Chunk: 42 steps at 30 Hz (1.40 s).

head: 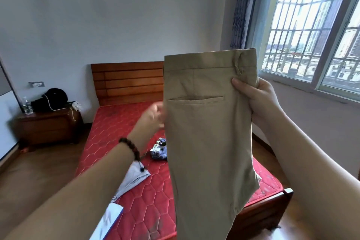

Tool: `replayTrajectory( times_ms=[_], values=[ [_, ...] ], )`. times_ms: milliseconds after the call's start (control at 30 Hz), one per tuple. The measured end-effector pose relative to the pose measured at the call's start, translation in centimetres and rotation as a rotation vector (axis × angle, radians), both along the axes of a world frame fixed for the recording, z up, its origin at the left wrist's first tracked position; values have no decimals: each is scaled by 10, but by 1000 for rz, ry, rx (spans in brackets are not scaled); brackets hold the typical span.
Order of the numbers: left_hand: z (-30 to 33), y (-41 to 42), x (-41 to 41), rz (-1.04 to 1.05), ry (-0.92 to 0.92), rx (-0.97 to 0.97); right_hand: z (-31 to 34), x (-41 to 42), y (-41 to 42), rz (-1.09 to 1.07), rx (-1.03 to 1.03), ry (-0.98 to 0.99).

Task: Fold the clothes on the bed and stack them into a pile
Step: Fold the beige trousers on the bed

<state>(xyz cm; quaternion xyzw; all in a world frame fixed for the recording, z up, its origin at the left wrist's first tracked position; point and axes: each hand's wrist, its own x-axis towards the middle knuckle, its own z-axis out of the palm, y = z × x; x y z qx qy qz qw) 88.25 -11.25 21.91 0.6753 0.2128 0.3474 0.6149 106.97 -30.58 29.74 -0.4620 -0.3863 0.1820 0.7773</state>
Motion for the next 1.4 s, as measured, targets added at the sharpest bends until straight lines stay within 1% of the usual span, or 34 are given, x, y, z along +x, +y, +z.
replayTrajectory(
  times_ms=[33, 100, 167, 233, 367, 433, 533, 600, 667, 767, 833, 933, 1000, 1067, 1267, 1333, 1400],
  values=[
    [-33, -6, -2, -44, 60, -15, -3, 2, 0, -10, 10, 15],
    [-82, -28, -2, -89, 153, 29, -11, 4, -1, -21, 3, 25],
    [-106, -42, 5, -33, 178, 98, -18, 10, -5, -41, -16, 20],
    [-110, -48, 15, -18, 160, 133, -21, 23, -15, -79, -16, 10],
    [-120, -71, 25, 74, -43, 14, -20, 58, -39, -91, 95, 17],
    [-138, -87, 31, 53, 32, 3, -23, 67, -40, -103, 106, 33],
    [-164, -94, 51, 15, 181, 11, -37, 83, -34, -170, 42, 25],
    [-169, -86, 64, -27, 206, -63, -45, 102, -31, -189, 23, 49],
    [-167, -78, 78, -99, 185, -169, -54, 121, -27, -171, 2, 70],
    [-151, -58, 113, -121, 59, -273, -76, 147, -7, -132, -71, 71],
    [-137, -37, 146, -104, 3, -247, -98, 164, 10, -141, -130, 80],
    [-130, 1, 195, -48, -27, -135, -134, 196, 40, -186, -221, 111],
    [-143, 28, 227, -26, 8, -91, -156, 223, 60, -196, -278, 120],
    [-164, 53, 260, -25, 53, -92, -174, 252, 82, -222, -357, 64],
    [-227, 111, 354, -1, 257, -115, -229, 344, 134, -487, -742, -340],
    [-247, 123, 382, 18, 306, -106, -252, 366, 145, -531, -790, -381],
    [-264, 131, 407, 90, 363, -40, -275, 387, 157, -556, -815, -351]
  ],
)
